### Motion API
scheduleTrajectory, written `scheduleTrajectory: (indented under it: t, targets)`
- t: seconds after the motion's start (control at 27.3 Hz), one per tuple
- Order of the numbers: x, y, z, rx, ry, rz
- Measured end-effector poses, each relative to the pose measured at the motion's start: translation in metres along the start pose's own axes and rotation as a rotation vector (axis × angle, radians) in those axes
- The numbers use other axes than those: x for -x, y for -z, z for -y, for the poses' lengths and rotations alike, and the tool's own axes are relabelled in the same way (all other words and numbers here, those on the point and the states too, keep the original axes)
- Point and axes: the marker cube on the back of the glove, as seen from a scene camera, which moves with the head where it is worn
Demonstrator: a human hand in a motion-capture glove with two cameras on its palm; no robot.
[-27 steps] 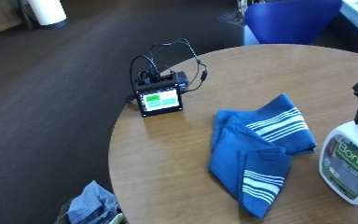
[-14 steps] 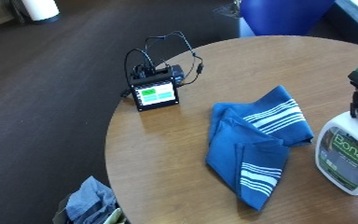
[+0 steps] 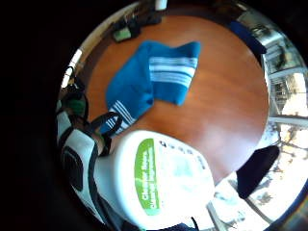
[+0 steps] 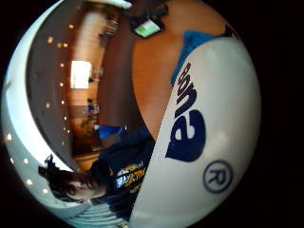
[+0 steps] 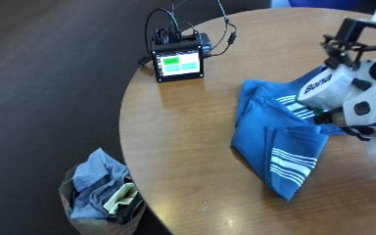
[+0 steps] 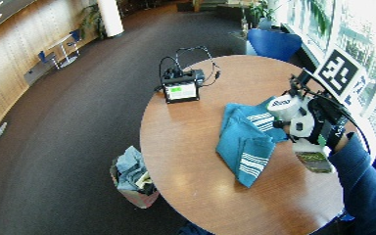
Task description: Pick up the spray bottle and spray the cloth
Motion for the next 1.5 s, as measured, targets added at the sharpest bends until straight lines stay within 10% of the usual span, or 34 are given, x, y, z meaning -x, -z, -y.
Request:
scheduleTrajectory:
  t: [0.55, 1.5]
  targets:
    - [-0.002, -0.030, 0.013, 0.630, -0.396, -0.339]
    - [0.016, -0.016, 0.007, 0.556, -0.341, -0.092]
